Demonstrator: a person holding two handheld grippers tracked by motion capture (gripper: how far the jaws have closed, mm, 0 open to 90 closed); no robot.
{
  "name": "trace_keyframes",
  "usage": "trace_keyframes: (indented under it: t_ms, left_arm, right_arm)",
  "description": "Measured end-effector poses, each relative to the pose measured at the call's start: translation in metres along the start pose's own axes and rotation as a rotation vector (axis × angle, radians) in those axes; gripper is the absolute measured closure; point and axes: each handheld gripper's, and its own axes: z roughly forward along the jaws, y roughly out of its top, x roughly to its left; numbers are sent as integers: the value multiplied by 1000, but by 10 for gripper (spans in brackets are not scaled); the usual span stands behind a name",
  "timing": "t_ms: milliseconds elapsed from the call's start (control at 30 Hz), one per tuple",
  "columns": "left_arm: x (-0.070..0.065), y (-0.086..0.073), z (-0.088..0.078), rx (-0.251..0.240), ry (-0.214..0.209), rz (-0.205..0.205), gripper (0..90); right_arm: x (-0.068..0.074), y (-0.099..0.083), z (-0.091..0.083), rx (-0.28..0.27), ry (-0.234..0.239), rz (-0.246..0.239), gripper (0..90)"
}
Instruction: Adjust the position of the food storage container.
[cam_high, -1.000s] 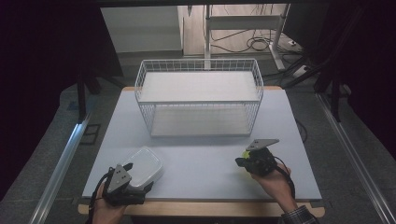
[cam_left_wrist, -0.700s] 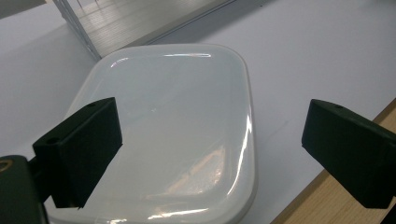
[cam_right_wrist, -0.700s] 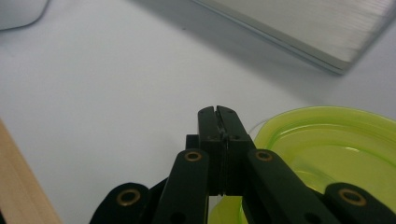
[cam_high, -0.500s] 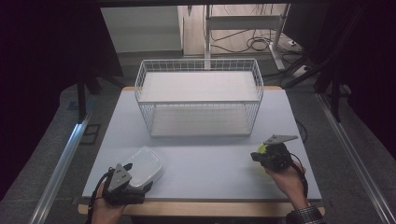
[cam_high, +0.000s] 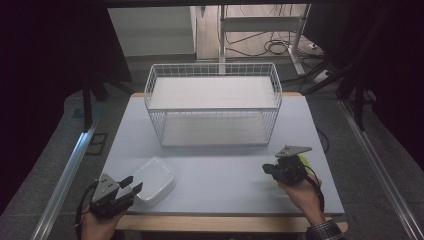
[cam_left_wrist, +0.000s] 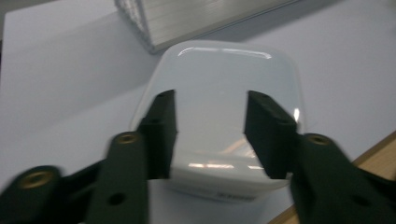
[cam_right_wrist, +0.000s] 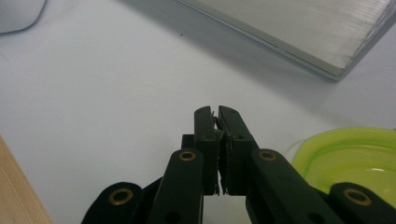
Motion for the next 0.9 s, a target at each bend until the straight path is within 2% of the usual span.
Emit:
trace_keyframes:
  t_ms: [133, 200, 300, 533, 700, 767, 900]
  left_arm:
    - [9, -5, -2, 36, 32, -35, 849]
    - [12, -8, -4, 56, 45, -47, 900]
    - [14, -15, -4, 100, 53, -62, 900]
    - [17, -22, 4, 146, 59, -87, 900]
    - [16, -22, 15, 172, 54, -87, 900]
    - [14, -19, 22, 180, 33, -82, 900]
    - [11, -16, 29, 184, 24, -71, 900]
  right_arm:
    - [3, 1, 1, 4, -2, -15, 863]
    - [4, 1, 2, 3, -2, -18, 863]
    - [6, 1, 2, 7, -5, -23, 863]
    - [8, 1, 5, 7, -1, -28, 860]
    - [11, 2, 7, 11, 6, -31, 853]
    - [12, 3, 8, 7, 9, -35, 852]
    - [12, 3, 8, 6, 14, -32, 851]
